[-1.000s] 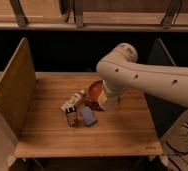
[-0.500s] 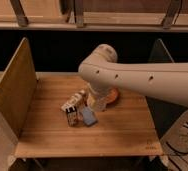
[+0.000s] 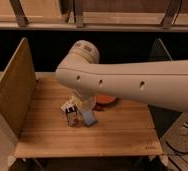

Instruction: Place the ceramic cup over the eraser

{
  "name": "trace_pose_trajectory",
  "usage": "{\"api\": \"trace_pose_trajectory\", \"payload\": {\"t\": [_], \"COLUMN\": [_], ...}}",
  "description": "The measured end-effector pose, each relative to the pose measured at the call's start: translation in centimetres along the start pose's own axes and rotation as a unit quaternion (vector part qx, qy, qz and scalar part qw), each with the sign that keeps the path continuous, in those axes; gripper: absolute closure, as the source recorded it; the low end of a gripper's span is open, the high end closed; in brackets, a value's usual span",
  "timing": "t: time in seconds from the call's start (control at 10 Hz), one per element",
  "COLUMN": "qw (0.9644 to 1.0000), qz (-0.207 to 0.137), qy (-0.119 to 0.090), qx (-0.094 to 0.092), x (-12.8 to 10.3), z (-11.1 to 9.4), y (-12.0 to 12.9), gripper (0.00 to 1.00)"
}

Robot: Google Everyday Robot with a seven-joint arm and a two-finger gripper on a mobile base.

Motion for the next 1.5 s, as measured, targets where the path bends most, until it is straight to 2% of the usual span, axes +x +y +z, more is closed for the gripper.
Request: {"api": "trace_pose_trajectory", "payload": {"t": [0.3,0.6,1.2,1.3,1.5], "qw": [0.9983,0.9941,0.9901,0.9896,0.9875], "qz": [-0.046,-0.087,-0.105,-0.105,-0.110], "qy": [0.016,0.038,0.066,0.067,0.064], "qx": [-0.031,-0.052,-0.066,-0.071,-0.093], "x": [-0.7,-2.3,-4.2,-4.4,-4.8], "z": [1.4,3.9,7.1,7.8,9.5], "y": [2.0,3.8,4.6,4.6,5.0], "gripper": [1.00,1.00,1.00,1.00,1.00]}}
